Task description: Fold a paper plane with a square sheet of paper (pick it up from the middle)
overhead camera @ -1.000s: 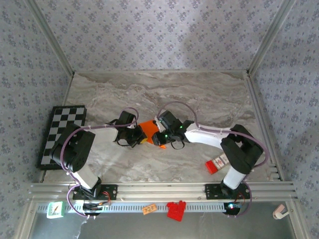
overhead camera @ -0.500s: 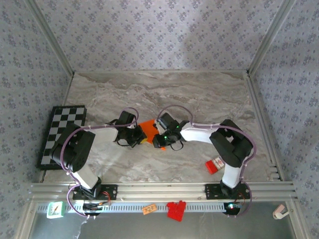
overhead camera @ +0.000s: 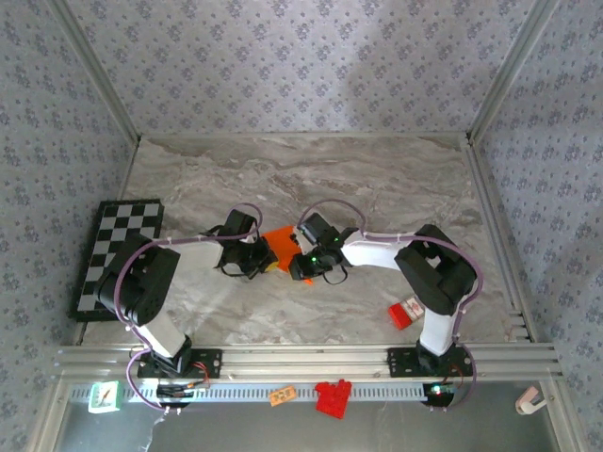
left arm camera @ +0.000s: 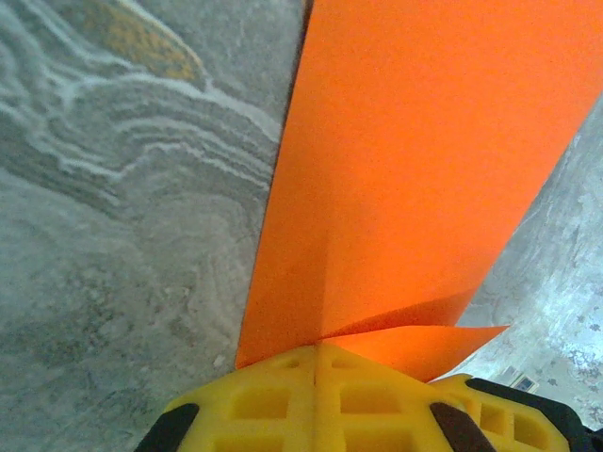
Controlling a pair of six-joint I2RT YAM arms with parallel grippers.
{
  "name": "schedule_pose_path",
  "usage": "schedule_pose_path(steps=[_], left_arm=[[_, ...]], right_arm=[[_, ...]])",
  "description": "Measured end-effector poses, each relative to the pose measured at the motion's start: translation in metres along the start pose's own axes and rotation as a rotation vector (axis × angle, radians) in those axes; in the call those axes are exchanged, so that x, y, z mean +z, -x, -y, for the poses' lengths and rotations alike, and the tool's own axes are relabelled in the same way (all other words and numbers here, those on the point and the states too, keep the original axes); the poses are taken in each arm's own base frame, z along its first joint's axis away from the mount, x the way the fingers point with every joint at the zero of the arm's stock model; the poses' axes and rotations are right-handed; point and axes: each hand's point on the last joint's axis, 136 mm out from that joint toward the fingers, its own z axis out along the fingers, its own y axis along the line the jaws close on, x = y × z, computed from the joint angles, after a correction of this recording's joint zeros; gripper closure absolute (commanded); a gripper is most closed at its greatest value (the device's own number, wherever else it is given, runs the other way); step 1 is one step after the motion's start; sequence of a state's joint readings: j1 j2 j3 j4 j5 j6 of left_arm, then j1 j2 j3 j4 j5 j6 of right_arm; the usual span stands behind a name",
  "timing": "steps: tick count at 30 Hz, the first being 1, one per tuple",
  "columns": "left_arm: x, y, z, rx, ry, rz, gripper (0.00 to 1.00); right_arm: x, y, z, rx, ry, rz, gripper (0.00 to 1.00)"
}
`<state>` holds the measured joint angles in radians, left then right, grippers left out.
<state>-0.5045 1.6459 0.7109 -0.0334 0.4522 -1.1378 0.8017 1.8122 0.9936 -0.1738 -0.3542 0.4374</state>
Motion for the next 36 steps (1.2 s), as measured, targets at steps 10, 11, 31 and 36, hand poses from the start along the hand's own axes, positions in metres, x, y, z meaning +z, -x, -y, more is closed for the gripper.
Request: schedule_pose_path(steps=[10,11,31,36], left_arm=[[0.001,0.000,-0.001,0.003,0.002,-0.001,1.00],[0.001,0.000,0.000,0.005,0.002,-0.002,1.00],[0.001,0.000,0.001,0.017,0.004,-0.002,1.00],[0.001,0.000,0.000,0.020,0.007,-0.004,1.00]], right_arm=[[-0.008,-0.015,0.005,0.020,0.014,-0.022,0.78],[-0.007,-0.017,0.006,0.022,0.016,-0.024,0.78],[-0.019,-0.043,0.012,0.045,0.014,-0.070,0.79],[-0.022,-0.042,0.012,0.044,0.004,-0.063,0.78]])
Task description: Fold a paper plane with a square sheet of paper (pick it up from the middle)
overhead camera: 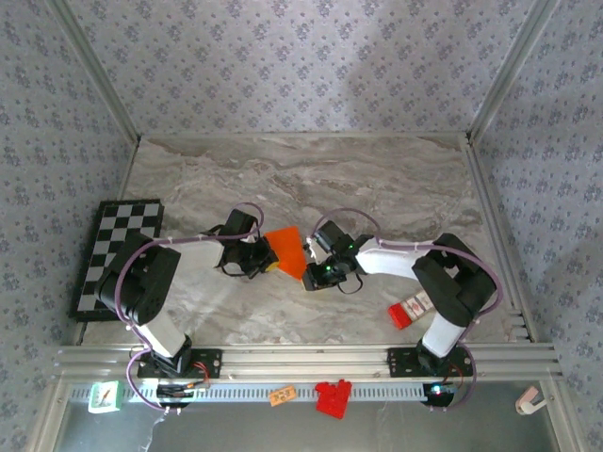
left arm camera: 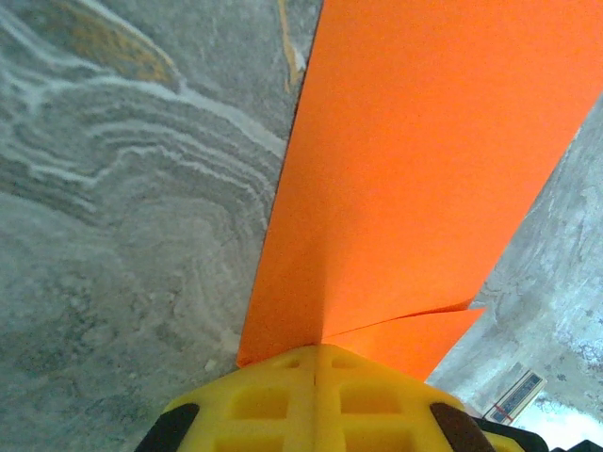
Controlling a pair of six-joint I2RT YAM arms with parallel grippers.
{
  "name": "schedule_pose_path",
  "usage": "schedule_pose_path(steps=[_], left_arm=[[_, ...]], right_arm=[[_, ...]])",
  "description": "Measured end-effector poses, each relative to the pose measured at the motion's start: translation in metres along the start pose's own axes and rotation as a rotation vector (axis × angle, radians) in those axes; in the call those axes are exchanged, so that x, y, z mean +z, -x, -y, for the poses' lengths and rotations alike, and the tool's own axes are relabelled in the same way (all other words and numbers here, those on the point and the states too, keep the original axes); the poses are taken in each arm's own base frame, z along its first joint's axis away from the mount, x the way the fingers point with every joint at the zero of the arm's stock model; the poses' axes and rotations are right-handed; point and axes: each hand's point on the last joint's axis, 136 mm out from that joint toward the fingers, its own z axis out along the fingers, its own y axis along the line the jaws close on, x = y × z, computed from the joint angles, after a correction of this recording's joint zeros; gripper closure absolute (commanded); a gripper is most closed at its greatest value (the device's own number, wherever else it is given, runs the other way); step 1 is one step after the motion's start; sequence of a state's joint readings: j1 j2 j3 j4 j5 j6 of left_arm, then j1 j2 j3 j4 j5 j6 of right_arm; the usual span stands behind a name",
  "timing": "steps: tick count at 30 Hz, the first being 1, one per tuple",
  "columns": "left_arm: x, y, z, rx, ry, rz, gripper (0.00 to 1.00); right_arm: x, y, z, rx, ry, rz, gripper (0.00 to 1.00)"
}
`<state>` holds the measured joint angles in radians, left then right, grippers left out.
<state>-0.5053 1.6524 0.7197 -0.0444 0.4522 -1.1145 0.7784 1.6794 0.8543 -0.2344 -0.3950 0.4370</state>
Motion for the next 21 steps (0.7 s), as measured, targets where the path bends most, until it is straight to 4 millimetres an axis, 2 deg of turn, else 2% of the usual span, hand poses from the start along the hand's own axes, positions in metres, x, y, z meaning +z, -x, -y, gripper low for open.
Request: schedule_pose_path(steps=[5,8,13,21], left_arm=[[0.000,0.000,0.001,0.006,0.001,0.000,1.00],[0.000,0.000,0.001,0.008,0.001,-0.001,1.00],[0.000,0.000,0.001,0.016,0.002,-0.002,1.00],[0.000,0.000,0.001,0.023,0.003,-0.005,1.00]], right_arm=[[-0.022,0.012,-0.015,-0.027,0.025,0.065,0.78],[-0.025,0.024,-0.026,-0.039,0.040,0.087,0.79],[-0.009,0.036,-0.032,-0.025,0.045,0.076,0.84],[0.019,0.037,-0.018,0.035,0.018,0.024,0.86]])
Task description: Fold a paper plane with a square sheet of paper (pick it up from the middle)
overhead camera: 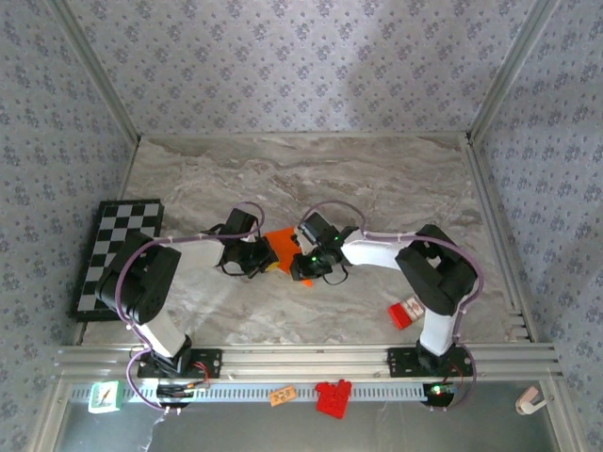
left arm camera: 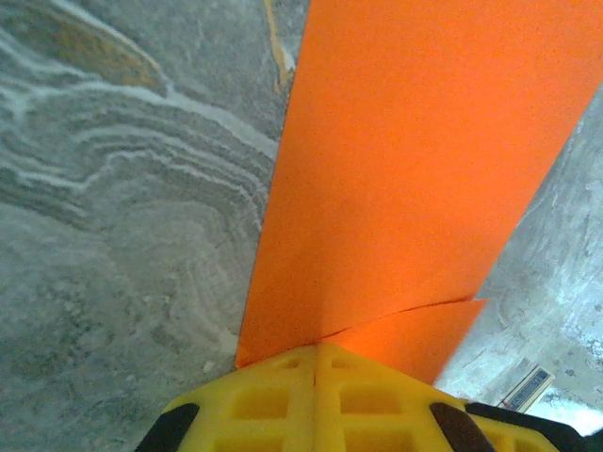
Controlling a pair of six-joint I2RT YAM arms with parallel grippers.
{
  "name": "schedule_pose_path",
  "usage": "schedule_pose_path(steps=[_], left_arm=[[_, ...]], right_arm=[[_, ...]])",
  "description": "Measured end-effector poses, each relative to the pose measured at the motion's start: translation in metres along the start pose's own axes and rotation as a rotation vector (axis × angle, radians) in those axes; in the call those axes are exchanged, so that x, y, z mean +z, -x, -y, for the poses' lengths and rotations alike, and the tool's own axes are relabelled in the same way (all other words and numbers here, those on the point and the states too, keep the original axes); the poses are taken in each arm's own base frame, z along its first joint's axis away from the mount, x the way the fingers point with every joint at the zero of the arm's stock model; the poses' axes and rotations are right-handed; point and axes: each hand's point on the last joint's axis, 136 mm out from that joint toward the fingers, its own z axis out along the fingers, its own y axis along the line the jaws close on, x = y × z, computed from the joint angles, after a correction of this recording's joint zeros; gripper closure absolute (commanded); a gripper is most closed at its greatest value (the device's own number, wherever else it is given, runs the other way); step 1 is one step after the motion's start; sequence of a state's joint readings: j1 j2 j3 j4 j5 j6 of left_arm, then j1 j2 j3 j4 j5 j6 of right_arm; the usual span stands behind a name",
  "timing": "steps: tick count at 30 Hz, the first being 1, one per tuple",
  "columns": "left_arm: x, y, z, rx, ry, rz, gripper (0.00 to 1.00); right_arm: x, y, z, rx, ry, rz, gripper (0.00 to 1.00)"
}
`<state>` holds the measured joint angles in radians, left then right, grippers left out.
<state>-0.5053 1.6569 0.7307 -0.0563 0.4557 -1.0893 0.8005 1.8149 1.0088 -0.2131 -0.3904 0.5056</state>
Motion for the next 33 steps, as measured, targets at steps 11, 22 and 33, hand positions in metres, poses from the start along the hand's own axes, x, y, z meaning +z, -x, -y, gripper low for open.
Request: schedule_pose_path(steps=[11,22,33], left_arm=[[-0.002,-0.001,0.004,0.031,-0.012,-0.001,0.90],[-0.011,-0.014,0.034,0.155,-0.104,-0.010,0.87],[0.011,-0.028,0.016,0.220,-0.031,-0.059,0.91]], right_arm=[[0.005,-0.002,0.006,0.030,0.016,-0.016,0.88],[0.006,-0.002,0.007,0.057,0.036,-0.023,0.89],[0.006,-0.003,0.007,0.068,0.042,-0.026,0.89]])
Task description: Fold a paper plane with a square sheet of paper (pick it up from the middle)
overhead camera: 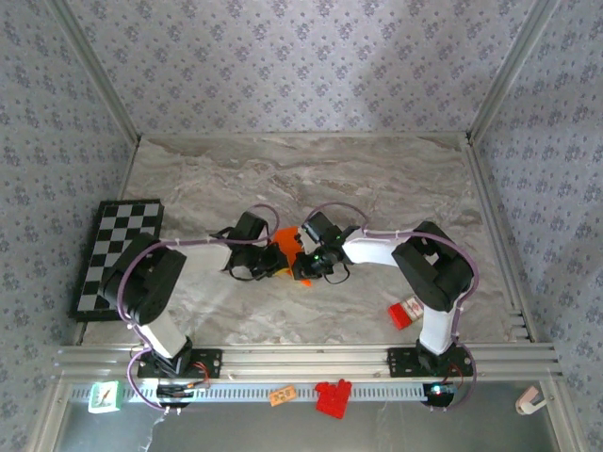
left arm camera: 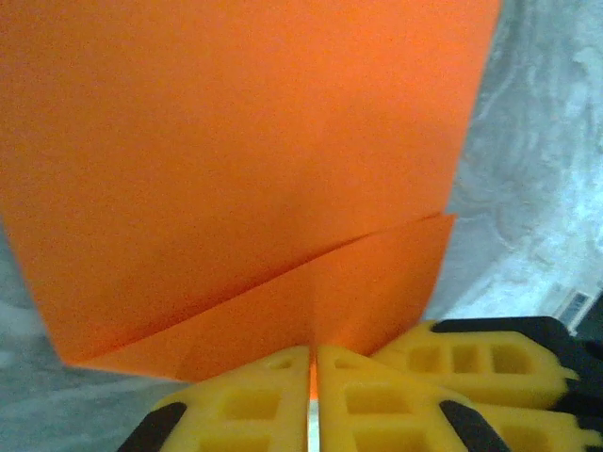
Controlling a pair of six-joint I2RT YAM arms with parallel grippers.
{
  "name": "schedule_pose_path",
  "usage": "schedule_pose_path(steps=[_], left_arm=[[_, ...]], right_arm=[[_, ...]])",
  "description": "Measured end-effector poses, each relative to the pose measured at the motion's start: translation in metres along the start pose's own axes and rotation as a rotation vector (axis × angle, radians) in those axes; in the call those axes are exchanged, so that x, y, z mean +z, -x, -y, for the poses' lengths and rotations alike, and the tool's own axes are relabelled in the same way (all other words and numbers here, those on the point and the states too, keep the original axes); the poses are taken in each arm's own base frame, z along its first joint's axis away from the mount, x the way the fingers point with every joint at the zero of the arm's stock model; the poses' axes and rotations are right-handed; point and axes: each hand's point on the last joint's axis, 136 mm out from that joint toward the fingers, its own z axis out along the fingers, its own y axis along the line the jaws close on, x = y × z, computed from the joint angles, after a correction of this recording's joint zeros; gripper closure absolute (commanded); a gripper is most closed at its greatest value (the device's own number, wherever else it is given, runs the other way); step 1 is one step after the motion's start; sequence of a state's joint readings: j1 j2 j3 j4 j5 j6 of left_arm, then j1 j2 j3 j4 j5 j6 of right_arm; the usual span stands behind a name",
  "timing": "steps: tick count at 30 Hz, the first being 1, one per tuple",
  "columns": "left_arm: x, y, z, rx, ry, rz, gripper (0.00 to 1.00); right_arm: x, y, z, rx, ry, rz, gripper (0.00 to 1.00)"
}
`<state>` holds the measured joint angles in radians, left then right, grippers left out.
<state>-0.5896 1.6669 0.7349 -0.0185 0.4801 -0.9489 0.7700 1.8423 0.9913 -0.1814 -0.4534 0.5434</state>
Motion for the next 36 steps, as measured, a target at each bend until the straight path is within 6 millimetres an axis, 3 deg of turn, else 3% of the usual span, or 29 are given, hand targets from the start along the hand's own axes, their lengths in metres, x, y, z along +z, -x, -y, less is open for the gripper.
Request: schedule_pose_path(steps=[12,25,31,36], left_arm=[[0.001,0.005,-0.006,0.018,0.090,-0.004,0.96],[0.002,0.004,-0.004,0.007,0.100,-0.029,0.96],[0.002,0.004,-0.004,0.007,0.099,-0.030,0.96],[0.002,0.004,-0.004,0.006,0.099,-0.029,0.96]], right_arm=[[-0.002,-0.005,0.000,-0.020,0.022,0.023,0.87],[-0.038,-0.060,0.021,-0.024,-0.026,-0.024,0.85],[-0.062,-0.037,0.003,-0.080,-0.001,0.102,0.84],[-0.047,-0.020,0.000,-0.085,-0.008,0.105,0.86]])
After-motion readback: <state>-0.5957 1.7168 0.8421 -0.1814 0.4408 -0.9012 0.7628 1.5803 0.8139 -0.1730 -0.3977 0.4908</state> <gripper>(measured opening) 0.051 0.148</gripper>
